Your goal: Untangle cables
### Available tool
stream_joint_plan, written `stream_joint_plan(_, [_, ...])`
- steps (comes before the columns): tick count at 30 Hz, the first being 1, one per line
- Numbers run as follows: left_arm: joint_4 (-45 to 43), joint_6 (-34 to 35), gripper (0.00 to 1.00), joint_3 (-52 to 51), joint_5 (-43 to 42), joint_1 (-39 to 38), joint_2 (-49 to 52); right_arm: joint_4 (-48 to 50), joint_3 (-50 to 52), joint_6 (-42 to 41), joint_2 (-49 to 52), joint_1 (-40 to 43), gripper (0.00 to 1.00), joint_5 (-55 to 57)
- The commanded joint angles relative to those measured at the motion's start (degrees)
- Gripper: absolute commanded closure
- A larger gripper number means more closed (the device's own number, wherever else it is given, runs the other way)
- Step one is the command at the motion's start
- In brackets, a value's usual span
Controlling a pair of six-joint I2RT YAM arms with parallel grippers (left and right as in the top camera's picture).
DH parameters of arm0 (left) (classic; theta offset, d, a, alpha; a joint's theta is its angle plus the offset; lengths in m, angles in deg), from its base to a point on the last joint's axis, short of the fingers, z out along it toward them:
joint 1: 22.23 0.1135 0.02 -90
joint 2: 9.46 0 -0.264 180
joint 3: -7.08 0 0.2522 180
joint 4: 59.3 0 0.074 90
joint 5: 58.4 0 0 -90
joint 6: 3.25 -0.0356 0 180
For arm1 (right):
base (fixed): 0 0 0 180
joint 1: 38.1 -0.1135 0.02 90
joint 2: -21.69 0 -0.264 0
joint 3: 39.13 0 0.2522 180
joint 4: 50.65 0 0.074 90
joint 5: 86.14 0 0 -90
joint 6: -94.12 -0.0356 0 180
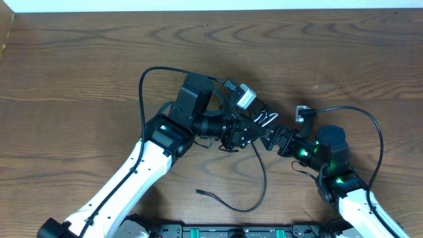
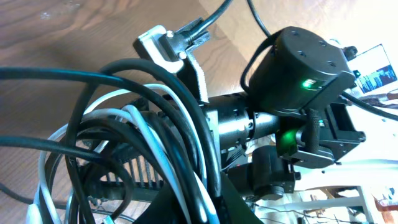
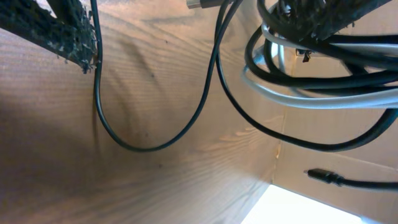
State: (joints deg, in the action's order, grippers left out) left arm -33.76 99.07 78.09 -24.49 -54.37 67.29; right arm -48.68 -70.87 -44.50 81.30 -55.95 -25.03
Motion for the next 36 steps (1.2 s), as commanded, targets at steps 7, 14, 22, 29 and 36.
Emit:
stream_joint_plan(7, [-12.4, 6.9, 0.87, 1.1, -20.2, -0.1, 0.0, -2.6, -0.7, -1.5, 1.9, -1.0, 0.04, 2.8])
stream_joint_plan(14, [-14.3, 8.4, 0.87, 1.1, -24.5, 0.4, 0.0, -10.3, -0.7, -0.4, 2.8, -0.9, 0.10, 15.9])
stream_joint_plan(22, [-14.3, 8.3, 0.74, 1.1, -24.2, 5.0, 0.0, -15.7, -0.7, 0.1, 2.8, -0.9, 0.10, 20.8])
stream_joint_plan(29, [-14.2, 7.9, 0.68, 1.1, -20.3, 8.5, 0.0, -15.8, -0.7, 0.1, 2.8, -0.9, 0.10, 20.9])
stream_joint_plan(36, [-14.2, 7.9, 0.64, 1.1, -13.1, 11.3, 0.0, -17.0, -0.7, 1.6, 2.8, -0.8, 0.11, 21.3])
